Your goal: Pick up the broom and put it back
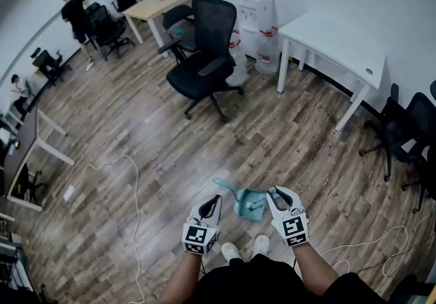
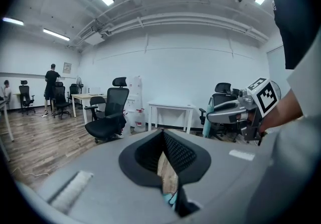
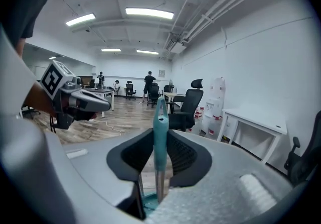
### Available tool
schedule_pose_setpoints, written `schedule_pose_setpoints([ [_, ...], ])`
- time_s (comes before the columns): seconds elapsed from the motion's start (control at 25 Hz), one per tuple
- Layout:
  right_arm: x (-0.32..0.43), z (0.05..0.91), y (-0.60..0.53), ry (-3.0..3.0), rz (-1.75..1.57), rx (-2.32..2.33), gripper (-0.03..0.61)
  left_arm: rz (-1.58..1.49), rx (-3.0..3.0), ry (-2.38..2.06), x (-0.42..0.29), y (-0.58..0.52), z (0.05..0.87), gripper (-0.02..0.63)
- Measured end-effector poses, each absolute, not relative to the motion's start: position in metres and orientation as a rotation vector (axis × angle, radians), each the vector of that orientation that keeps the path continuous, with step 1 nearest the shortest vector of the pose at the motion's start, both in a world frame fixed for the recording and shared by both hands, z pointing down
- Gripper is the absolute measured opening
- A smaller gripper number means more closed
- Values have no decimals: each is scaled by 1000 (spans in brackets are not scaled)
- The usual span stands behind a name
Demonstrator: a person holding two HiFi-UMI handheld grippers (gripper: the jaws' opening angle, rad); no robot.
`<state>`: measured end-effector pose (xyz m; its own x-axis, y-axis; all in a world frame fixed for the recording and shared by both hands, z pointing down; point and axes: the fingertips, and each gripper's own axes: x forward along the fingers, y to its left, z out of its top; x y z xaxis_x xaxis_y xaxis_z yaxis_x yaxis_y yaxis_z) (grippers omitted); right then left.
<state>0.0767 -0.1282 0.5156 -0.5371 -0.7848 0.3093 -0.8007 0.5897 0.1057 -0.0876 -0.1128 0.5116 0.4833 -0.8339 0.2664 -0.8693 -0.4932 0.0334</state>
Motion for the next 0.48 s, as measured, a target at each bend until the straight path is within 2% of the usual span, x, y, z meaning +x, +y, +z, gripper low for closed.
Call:
schedule_pose_setpoints([
  [0.48,79,425,-160,-2564,-100,1434,89,224,2662,-1468,-74,-134,473,19],
])
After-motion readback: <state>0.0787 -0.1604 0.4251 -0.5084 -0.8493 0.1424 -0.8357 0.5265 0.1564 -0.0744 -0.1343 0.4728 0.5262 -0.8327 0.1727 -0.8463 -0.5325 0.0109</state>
